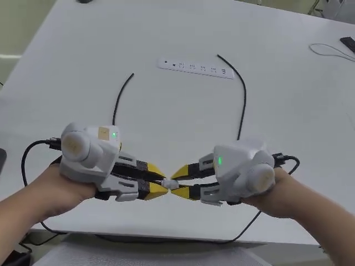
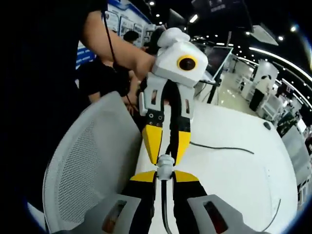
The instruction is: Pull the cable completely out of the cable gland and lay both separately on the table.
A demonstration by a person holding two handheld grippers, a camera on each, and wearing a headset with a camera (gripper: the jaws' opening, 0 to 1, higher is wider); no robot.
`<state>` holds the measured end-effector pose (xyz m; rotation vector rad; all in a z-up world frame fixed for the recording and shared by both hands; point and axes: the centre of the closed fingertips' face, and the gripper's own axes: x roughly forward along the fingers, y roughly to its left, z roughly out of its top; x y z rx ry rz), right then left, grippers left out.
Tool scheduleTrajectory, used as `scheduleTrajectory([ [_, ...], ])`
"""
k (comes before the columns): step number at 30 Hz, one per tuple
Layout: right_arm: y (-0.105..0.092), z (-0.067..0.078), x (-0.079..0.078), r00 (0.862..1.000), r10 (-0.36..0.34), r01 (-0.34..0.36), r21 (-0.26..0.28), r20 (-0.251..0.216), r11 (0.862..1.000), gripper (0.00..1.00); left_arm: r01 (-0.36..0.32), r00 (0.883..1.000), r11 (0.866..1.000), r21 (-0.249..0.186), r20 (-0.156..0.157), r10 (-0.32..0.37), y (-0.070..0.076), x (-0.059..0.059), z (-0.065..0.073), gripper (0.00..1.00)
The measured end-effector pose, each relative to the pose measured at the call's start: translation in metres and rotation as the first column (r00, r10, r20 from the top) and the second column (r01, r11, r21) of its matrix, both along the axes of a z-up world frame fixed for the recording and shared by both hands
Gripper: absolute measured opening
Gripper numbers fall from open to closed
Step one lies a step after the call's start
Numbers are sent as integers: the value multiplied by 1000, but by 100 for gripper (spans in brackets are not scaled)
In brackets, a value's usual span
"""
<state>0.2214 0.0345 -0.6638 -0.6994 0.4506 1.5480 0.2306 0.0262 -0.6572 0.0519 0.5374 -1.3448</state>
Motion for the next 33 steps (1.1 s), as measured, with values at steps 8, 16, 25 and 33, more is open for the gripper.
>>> scheduleTrajectory([
  [8, -4, 0, 4, 998, -63, 64, 7, -21, 998, 8, 13, 1000, 1000, 4, 7, -13, -3, 0, 2, 15],
  [16, -6, 5, 5, 991, -119, 120, 29, -56, 992, 10, 19, 1000, 1000, -1, 14, -19, -5, 1, 3, 15],
  [25, -23, 10, 10, 958, -277, 279, 20, -77, 960, 18, 7, 1000, 1000, -7, 20, -7, -4, 3, 3, 15],
  [33, -36, 4, 26, 895, -446, 444, 53, 28, 894, 13, -18, 1000, 999, -32, 24, 18, -3, 10, 9, 15],
])
